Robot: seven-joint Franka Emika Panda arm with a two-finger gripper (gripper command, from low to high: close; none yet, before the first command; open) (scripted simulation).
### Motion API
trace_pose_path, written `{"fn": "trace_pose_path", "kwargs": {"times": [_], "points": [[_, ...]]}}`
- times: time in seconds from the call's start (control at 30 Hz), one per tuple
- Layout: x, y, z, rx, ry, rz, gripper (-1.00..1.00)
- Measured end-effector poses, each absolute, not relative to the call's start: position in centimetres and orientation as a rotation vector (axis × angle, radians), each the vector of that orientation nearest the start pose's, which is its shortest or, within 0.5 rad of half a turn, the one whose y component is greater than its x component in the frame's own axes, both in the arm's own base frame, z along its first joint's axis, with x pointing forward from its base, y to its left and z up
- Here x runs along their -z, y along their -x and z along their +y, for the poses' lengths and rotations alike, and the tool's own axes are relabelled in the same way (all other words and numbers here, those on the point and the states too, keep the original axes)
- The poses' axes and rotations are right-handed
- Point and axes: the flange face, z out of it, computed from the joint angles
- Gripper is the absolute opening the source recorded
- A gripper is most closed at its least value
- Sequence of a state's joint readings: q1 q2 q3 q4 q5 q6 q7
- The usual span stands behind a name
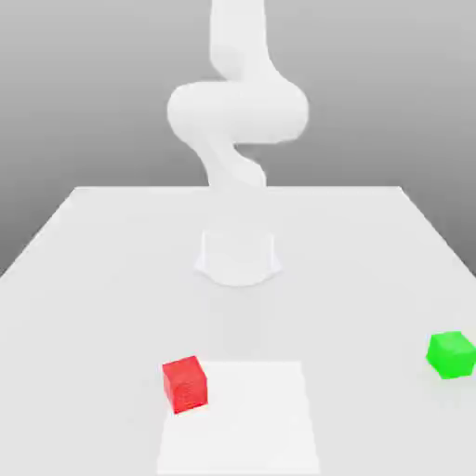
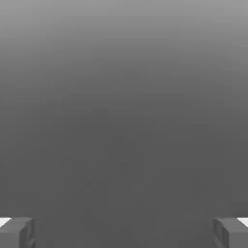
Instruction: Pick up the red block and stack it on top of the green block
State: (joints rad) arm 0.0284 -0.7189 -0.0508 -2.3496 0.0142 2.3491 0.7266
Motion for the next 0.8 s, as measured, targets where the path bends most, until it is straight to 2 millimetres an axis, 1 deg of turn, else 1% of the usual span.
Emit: {"fn": "trace_pose_path", "kwargs": {"times": [0.07, 0.13, 0.2, 0.27, 0.33, 0.4, 0.47, 0.53, 0.6, 0.63, 0.67, 0.7, 0.8], "points": [[-61.2, -40.5, -2.5, 0.827, 2.576, 0.960, 0.00], [-56.3, -42.3, -3.3, 0.732, 2.639, 0.925, 0.00], [-51.3, -43.6, -4.0, 0.640, 2.699, 0.887, 0.00], [-46.3, -44.3, -4.5, 0.547, 2.759, 0.848, 0.00], [-41.3, -44.4, -4.9, 0.453, 2.819, 0.806, 0.00], [-36.3, -43.9, -5.3, 0.356, 2.879, 0.761, 0.00], [-31.7, -42.9, -5.8, 0.262, 2.936, 0.715, 0.00], [-27.6, -41.4, -6.3, 0.170, 2.992, 0.668, 0.00], [-23.8, -39.5, -7.2, 0.078, 3.044, 0.630, 0.00], [-22.3, -38.6, -7.5, 0.040, 3.066, 0.609, 0.00], [-21.3, -38.2, -7.9, 0.023, 3.076, 0.605, 0.00], [-20.5, -38.1, -7.8, 0.016, 3.083, 0.593, 0.00], [-18.4, -38.1, -7.6, 0.012, 3.091, 0.572, 0.00]]}}
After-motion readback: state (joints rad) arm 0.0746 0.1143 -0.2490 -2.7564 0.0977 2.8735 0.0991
